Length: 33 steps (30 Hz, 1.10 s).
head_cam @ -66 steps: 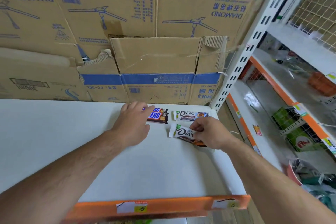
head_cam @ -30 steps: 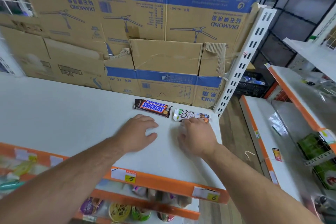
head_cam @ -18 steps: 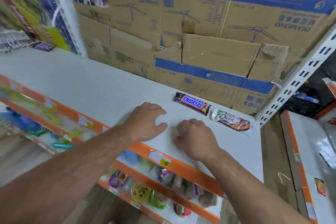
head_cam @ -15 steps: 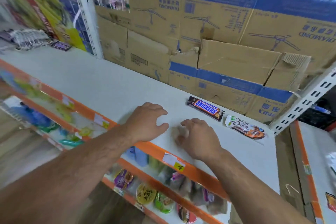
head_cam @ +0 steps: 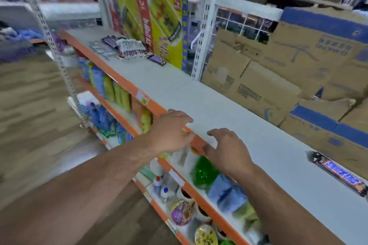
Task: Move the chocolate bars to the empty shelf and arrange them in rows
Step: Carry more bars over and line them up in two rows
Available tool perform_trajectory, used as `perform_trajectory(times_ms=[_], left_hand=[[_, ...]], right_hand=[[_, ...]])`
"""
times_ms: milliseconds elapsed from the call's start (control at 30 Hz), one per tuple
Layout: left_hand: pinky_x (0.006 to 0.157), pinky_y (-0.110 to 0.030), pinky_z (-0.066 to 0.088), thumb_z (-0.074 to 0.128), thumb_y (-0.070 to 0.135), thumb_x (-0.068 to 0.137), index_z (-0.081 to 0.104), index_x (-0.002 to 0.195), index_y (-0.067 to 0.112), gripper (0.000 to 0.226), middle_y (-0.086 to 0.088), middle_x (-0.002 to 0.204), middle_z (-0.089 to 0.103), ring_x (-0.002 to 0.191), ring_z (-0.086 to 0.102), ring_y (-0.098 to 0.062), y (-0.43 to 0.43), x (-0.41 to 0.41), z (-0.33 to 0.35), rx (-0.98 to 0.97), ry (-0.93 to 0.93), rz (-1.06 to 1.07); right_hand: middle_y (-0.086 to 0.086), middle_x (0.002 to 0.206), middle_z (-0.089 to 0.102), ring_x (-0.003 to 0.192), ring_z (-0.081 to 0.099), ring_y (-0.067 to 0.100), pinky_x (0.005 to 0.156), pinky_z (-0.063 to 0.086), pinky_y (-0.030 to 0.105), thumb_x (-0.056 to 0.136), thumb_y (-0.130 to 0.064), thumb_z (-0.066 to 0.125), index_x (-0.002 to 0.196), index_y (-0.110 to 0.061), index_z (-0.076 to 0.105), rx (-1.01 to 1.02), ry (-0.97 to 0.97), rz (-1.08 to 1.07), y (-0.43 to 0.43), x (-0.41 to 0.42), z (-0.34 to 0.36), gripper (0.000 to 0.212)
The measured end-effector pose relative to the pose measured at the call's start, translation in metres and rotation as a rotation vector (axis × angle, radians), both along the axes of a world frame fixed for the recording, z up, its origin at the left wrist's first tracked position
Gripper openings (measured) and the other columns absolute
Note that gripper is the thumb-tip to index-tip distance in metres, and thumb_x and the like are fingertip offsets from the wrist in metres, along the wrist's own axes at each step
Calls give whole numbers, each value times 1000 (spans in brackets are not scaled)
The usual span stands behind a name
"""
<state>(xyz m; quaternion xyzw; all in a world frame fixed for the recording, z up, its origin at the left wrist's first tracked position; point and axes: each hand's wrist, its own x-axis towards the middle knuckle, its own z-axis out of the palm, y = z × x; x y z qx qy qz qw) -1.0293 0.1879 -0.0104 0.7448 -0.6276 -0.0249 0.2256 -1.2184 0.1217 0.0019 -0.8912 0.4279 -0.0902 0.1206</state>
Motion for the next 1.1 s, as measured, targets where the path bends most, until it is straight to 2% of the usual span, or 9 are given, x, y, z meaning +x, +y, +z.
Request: perform_trajectory(times_ms=[133,267,367,467,600,733,867,967,1100], left_hand=[[108,-29,31,54,49,85,62,124,27,46,9,129,59,126,48,-14,26,71,5,-7,-50,47],[110,-32,32,51,48,85,59,128,28,48,8,132,57,127,45,-15,40,128,0,-2,6,96],[109,-33,33,45,53,83,56,131,31,54,12,135,54,129,44,-12,40,168,-9,30,27,131],[106,-31,35,44,51,80,62,123,26,53,9,125,61,120,52,-13,34,209,-8,-4,12,160],[101,-27,41,60,38,78,67,116,21,42,5,114,68,109,59,-15,10,279,-11,-70,-29,217],[102,-35,41,52,48,82,58,131,23,55,4,127,60,120,50,-19,-25,350,-9,88,-16,281],[102,-38,42,45,56,79,55,132,25,62,5,130,58,123,48,-20,-60,409,-3,124,10,325],[100,-39,44,45,56,82,53,133,27,59,6,132,56,125,46,-20,-79,446,-3,142,19,343],[102,-33,41,53,45,89,54,133,26,48,4,133,56,125,46,-21,-105,494,-3,117,-2,324]], right_hand=[[0,119,60,112,53,24,93,46,39,85,-46,56,119,-29,61,9,-1,38,11,76,3,38],[-2,107,59,103,55,23,85,48,39,83,-45,57,112,-28,60,17,49,129,10,138,3,34],[-4,98,60,97,58,22,80,51,39,81,-43,54,100,-26,62,24,45,163,0,184,0,26],[-4,110,59,108,54,20,87,49,38,84,-46,51,109,-30,61,45,16,188,-17,233,-5,32],[-6,119,58,115,52,17,93,45,34,87,-55,52,120,-33,59,30,-41,232,-54,310,-16,41],[-6,130,54,122,49,16,98,42,32,84,-49,57,129,-32,55,58,-21,308,-98,388,-18,47],[-7,131,54,121,49,16,95,43,33,85,-50,54,129,-33,53,47,-11,350,-135,454,-9,48],[-7,131,54,120,50,17,96,44,35,85,-52,53,129,-33,53,57,-14,355,-155,492,-7,48],[-10,128,55,119,51,15,94,45,35,84,-50,53,129,-37,52,63,-40,369,-174,537,-8,46]])
